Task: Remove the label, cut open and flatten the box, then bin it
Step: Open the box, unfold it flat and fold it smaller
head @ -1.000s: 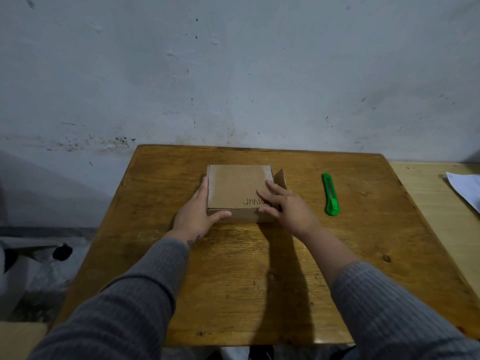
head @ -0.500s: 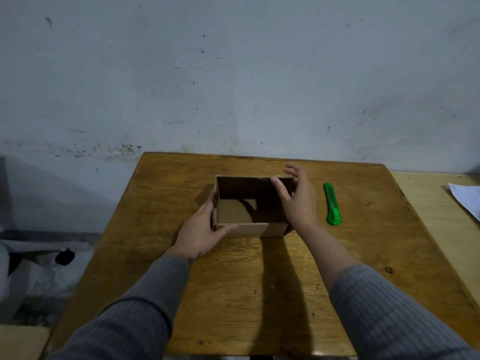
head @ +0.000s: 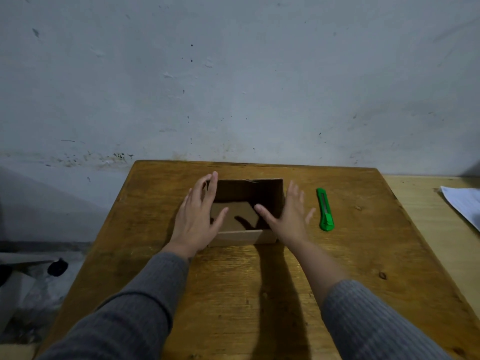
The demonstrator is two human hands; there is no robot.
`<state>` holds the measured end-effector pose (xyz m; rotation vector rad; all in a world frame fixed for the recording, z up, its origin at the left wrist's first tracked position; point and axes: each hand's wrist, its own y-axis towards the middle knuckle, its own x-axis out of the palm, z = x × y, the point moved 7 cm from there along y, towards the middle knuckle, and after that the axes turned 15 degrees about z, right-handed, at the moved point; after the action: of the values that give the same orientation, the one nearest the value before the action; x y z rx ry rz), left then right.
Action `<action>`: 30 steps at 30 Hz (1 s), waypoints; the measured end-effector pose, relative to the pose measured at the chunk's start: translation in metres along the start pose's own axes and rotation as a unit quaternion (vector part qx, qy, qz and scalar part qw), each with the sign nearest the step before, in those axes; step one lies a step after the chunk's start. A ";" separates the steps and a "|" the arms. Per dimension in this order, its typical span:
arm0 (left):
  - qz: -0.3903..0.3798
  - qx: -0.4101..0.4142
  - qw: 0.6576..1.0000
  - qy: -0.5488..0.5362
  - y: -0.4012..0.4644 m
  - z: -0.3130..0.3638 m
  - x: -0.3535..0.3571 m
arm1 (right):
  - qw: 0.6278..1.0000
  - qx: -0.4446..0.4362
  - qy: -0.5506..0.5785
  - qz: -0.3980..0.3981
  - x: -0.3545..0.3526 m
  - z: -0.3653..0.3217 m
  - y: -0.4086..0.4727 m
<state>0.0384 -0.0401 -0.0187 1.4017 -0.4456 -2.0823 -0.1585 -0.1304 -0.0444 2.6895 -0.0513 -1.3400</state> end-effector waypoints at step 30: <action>-0.116 -0.067 0.975 0.176 0.016 -0.007 0.031 | 0.962 -0.174 -0.207 -0.034 0.005 -0.001 -0.018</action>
<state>0.0409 -0.0714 -0.0348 1.7621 0.0034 -1.9367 -0.1549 -0.1130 -0.0502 2.1104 0.2174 -1.7246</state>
